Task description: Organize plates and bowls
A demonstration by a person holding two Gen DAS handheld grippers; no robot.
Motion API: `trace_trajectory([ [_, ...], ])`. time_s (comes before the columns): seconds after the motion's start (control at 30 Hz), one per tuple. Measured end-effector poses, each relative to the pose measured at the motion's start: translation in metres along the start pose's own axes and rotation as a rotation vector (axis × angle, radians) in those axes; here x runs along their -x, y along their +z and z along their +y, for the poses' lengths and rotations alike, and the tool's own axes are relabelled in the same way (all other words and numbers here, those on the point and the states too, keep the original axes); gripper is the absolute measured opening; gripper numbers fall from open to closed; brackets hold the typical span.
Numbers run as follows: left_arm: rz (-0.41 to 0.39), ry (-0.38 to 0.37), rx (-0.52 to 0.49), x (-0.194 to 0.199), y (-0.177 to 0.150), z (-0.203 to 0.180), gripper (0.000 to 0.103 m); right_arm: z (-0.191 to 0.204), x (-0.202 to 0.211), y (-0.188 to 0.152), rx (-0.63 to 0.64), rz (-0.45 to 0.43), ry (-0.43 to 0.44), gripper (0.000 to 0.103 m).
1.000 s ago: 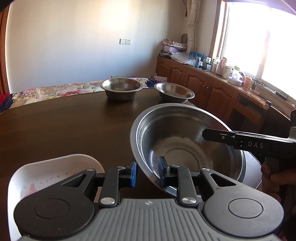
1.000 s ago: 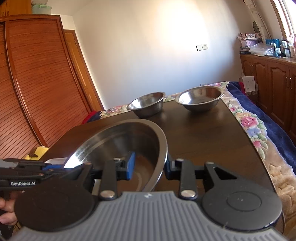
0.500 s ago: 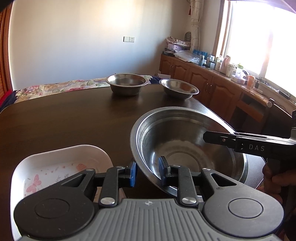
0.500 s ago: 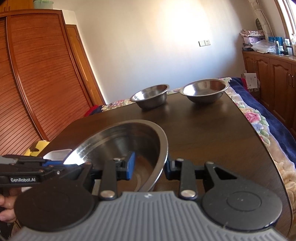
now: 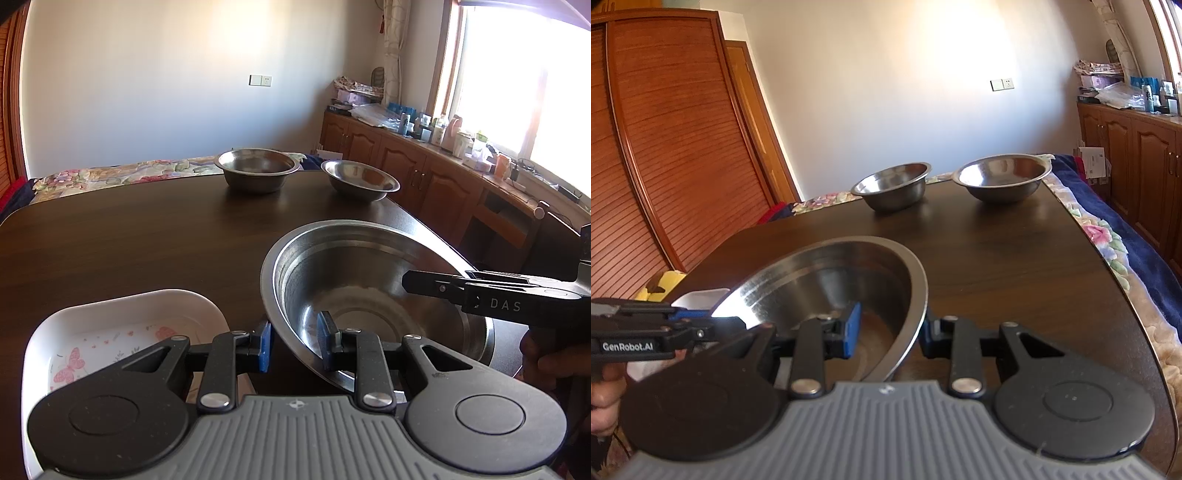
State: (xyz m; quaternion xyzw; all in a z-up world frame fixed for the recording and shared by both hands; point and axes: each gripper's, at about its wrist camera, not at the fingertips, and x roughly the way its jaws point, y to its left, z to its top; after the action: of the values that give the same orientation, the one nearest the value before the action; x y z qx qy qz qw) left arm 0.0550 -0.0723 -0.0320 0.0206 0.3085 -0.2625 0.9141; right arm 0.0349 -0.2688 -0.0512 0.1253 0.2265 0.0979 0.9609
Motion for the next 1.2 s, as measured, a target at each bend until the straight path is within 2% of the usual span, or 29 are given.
trace_trajectory([
  [0.27,-0.006,0.010,-0.007,0.002,0.000,0.000,0.028,0.003,0.003,0.005,0.028,0.004,-0.013,0.036],
  [0.8,-0.045,0.029,-0.024,0.014,0.013,0.002,0.028,0.006,0.025,0.039,0.116,-0.064,-0.056,0.037],
  [1.2,-0.084,0.037,-0.043,0.017,0.035,0.007,0.034,0.006,0.016,0.066,0.175,-0.060,-0.067,0.037],
])
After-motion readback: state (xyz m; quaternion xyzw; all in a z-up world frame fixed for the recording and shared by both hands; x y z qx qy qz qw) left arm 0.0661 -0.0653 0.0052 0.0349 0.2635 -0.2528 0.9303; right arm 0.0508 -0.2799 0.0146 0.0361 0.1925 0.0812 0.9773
